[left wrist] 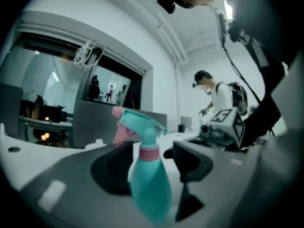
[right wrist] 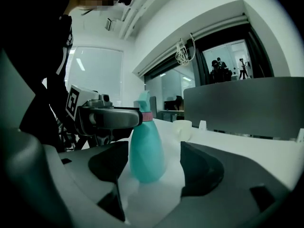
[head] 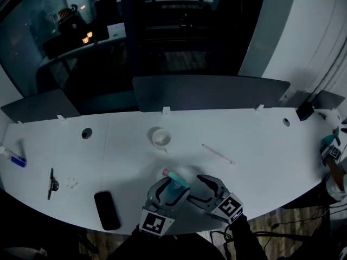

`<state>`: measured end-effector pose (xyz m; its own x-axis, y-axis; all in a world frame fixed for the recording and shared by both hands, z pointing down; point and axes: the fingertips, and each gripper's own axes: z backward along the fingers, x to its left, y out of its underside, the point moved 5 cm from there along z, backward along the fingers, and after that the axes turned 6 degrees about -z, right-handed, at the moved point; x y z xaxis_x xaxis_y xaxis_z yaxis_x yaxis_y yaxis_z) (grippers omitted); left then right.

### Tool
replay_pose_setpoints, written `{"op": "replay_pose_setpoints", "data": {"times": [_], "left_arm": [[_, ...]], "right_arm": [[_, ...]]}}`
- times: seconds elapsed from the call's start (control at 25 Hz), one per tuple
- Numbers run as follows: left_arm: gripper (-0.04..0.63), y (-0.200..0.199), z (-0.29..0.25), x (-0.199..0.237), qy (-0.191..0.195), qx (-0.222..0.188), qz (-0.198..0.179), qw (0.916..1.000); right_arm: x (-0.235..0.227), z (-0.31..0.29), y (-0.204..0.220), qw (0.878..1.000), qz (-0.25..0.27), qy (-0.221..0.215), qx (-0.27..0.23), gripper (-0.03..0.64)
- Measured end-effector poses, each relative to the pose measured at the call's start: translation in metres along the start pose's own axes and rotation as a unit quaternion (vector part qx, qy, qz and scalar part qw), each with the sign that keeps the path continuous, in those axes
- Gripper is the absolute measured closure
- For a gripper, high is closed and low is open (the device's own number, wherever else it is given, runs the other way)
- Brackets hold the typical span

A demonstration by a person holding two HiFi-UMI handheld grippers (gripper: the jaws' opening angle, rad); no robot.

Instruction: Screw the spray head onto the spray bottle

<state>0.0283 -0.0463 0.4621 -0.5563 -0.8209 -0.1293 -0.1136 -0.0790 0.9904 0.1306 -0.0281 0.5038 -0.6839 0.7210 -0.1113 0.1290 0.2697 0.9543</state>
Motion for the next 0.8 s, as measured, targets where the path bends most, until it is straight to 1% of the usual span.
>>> {"op": "replay_pose_setpoints", "data": {"times": [0.12,0.36,0.44,0.52,0.56,0.6,0.64,0.68,0.72,0.8], "left_arm": [[0.322,-0.004,0.0,-0.002,-0.004,-0.004,-0.003,1.0],[0.322,-0.008,0.015,0.0,-0.024,-0.003,-0.018,0.9995],[0.322,-0.006,0.024,0.001,-0.036,0.003,-0.019,0.9992],[0.322,-0.002,0.038,0.002,-0.052,0.017,-0.019,0.9983],[0.323,-0.001,0.044,0.003,-0.065,0.023,-0.017,0.9975],[0.337,0.0,0.05,0.005,-0.081,0.028,-0.015,0.9962],[0.407,0.001,0.056,0.006,-0.101,0.034,-0.014,0.9942],[0.532,0.002,0.061,0.007,-0.12,0.04,-0.014,0.9919],[0.591,0.004,0.066,0.007,-0.136,0.045,-0.015,0.9896],[0.592,-0.001,0.073,0.005,-0.17,0.045,-0.018,0.9842]], "right_arm": [[0.004,0.0,-0.006,1.0,0.005,0.001,-0.009,0.295],[0.011,0.003,-0.016,0.999,0.016,0.017,-0.027,0.296],[0.013,0.004,-0.019,0.999,0.016,0.017,-0.035,0.296],[0.018,0.005,-0.025,0.999,0.017,0.023,-0.043,0.3],[0.02,0.007,-0.028,0.998,0.017,0.032,-0.048,0.355],[0.021,0.009,-0.032,0.997,0.015,0.046,-0.054,0.448],[0.022,0.011,-0.035,0.996,0.011,0.06,-0.06,0.538],[0.024,0.013,-0.038,0.995,0.005,0.072,-0.068,0.611],[0.026,0.015,-0.042,0.994,0.001,0.082,-0.076,0.611],[0.034,0.018,-0.048,0.991,0.005,0.103,-0.089,0.611]]}}
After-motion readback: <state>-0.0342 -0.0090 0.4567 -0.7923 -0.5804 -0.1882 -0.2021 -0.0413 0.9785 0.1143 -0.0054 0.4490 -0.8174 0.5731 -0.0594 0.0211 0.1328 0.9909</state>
